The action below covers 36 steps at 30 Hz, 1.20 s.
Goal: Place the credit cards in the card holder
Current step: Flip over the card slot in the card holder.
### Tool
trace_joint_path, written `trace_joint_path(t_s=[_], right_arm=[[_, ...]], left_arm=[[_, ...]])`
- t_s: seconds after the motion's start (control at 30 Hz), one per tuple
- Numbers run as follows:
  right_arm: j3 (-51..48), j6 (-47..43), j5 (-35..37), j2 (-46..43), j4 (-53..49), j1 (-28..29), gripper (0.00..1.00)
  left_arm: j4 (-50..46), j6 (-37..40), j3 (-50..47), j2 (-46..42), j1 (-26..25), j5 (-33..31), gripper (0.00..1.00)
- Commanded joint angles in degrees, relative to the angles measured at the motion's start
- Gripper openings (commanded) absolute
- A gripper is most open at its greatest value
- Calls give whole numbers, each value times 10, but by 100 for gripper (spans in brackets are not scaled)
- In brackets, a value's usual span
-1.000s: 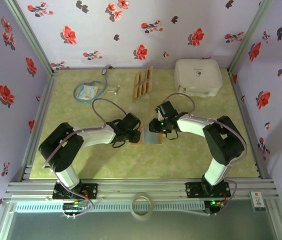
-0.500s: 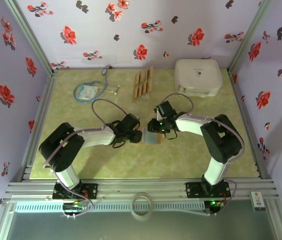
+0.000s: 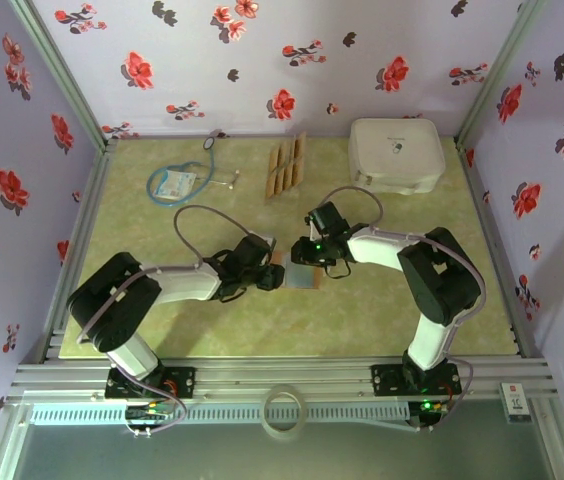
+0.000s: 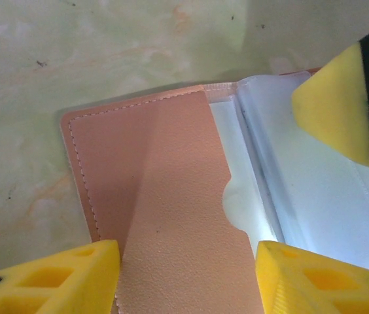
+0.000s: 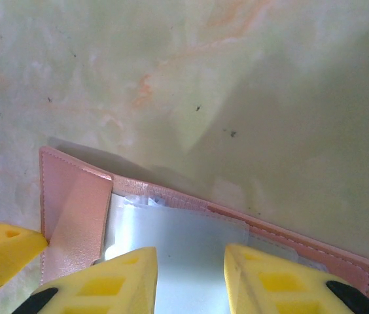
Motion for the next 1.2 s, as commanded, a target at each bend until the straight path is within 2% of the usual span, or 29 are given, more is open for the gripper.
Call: trace_joint_path(t_s=[0.0,0.17,0.87,1.17], right_arm=[[7,11,-4,17,-5,4,33],[7,11,-4,19,-3,5,34],[3,17,-7,22,6,9,33],[5,20,-11,20,9,10,34]], left_arm=[[32,24,-9,-16,4,19,60],[30,38,3,-11,3,27,64],[-4,72,51,31,-23,12,66],[-38,93,60,50,-37,-33,59]])
